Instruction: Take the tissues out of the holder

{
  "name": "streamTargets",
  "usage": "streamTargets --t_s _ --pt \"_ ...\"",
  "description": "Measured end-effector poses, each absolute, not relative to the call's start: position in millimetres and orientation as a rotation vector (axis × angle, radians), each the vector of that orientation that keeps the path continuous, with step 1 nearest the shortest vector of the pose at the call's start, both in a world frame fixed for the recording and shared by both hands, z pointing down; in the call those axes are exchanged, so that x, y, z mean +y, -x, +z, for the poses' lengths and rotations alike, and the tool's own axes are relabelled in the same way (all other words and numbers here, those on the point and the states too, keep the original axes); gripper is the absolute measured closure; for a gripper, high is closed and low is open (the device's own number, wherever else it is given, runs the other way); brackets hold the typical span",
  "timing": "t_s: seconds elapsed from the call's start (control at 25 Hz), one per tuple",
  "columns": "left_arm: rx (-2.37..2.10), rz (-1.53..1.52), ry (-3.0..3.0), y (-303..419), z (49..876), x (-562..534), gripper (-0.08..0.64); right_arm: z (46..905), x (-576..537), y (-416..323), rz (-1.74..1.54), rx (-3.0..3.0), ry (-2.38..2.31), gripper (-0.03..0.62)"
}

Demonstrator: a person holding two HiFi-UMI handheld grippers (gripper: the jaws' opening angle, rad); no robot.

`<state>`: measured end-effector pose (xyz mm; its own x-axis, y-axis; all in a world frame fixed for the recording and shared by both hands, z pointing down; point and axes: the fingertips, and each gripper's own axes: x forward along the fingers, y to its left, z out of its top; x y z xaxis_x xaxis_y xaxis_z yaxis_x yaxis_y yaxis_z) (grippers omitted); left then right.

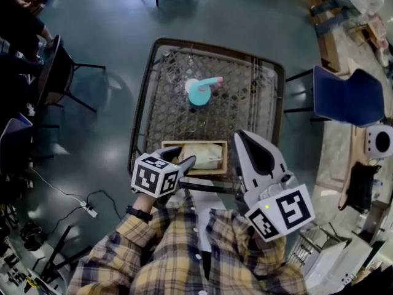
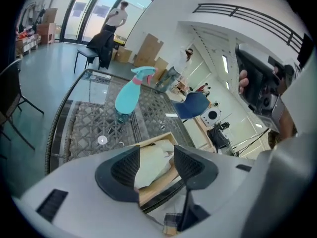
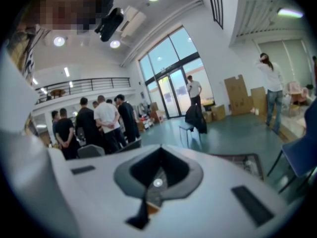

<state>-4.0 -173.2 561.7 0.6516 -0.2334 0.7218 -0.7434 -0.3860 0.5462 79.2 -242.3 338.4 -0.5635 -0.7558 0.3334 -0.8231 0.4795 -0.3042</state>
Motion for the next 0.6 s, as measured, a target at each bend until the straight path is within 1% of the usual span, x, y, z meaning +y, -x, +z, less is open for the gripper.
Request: streamTargets --t_s 0.08,0.24,0.6 --pt "-0.728 0.739 -1.919 3 577 -164 0.333 341 -240 -79 0.668 -2.564 -1.375 0.583" --pt "-0.673 0.85 -1.937 0 605 -153 0.306 350 -238 -80 0.698 -2.558 -1.364 0.583" --pt "-0.608 1.127 -2.017 2 643 -153 0.304 358 -238 -82 0.743 -2.553 -1.353 0.583"
